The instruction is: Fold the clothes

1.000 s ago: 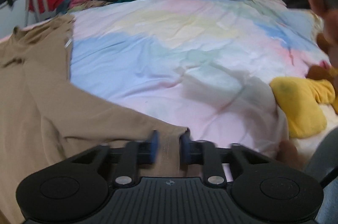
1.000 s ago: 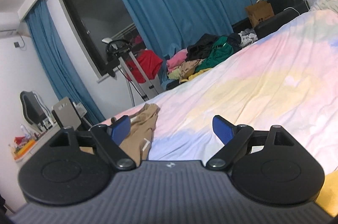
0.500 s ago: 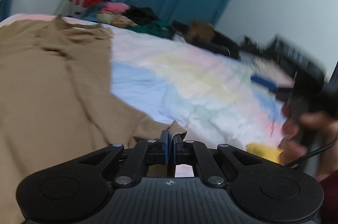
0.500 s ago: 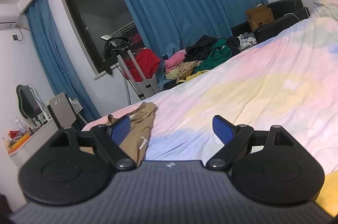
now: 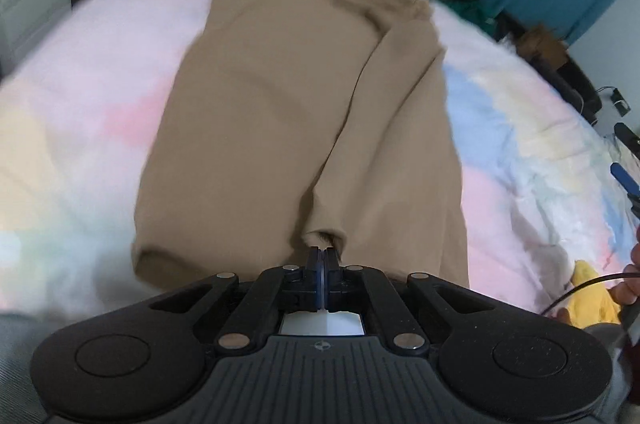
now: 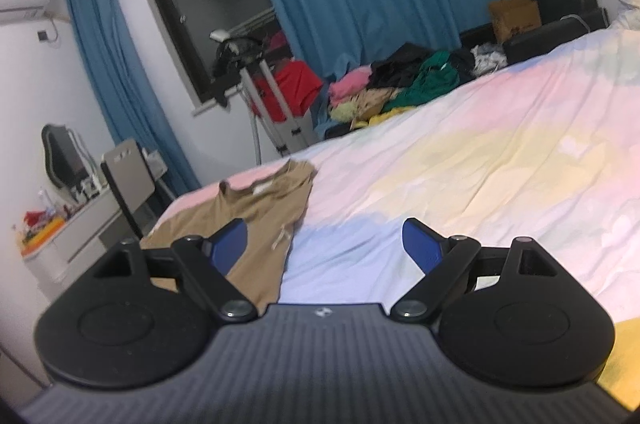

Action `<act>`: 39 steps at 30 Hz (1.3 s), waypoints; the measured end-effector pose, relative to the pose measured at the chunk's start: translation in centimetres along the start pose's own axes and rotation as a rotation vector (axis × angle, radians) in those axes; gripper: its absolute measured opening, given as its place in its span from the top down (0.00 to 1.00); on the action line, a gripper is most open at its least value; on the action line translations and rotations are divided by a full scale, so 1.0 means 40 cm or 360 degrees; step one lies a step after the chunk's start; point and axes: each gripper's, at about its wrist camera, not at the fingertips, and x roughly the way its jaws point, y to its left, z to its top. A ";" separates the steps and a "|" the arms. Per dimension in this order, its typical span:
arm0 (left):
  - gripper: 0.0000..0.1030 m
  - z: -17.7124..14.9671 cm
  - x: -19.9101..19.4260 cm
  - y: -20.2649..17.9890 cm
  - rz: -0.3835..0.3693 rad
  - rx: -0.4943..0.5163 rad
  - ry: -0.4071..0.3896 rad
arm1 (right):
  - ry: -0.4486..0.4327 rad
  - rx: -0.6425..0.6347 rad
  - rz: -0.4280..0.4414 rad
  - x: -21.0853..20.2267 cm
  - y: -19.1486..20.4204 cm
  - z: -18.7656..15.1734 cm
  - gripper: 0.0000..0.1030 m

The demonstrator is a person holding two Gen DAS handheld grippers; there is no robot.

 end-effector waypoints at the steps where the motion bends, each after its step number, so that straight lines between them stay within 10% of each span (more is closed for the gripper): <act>1: 0.98 0.000 -0.005 -0.007 0.0016 0.0028 -0.0013 | 0.0022 -0.0002 0.0008 0.002 0.005 -0.004 0.16; 8: 0.49 -0.059 -0.079 -0.149 0.0156 0.0454 -0.0240 | 0.0086 -0.0061 0.0030 0.005 0.031 -0.017 0.16; 13: 0.44 -0.119 -0.062 -0.257 0.0040 0.0714 -0.0349 | 0.0113 0.0011 0.0050 0.007 0.013 -0.014 0.16; 23: 0.50 -0.160 0.172 -0.391 -0.0127 0.0746 0.0056 | 0.0096 0.0149 0.0050 -0.007 -0.024 -0.004 0.16; 25: 0.67 -0.165 0.189 -0.387 -0.0115 0.0753 0.0071 | 0.0108 0.0158 0.0057 -0.001 -0.027 -0.005 0.16; 26: 0.95 -0.169 0.192 -0.381 -0.0115 0.0753 0.0078 | 0.0114 0.0158 0.0060 0.002 -0.027 -0.005 0.16; 39: 0.97 -0.153 0.164 -0.443 -0.0275 0.0661 -0.0040 | 0.0135 0.0170 0.0091 0.007 -0.035 -0.005 0.16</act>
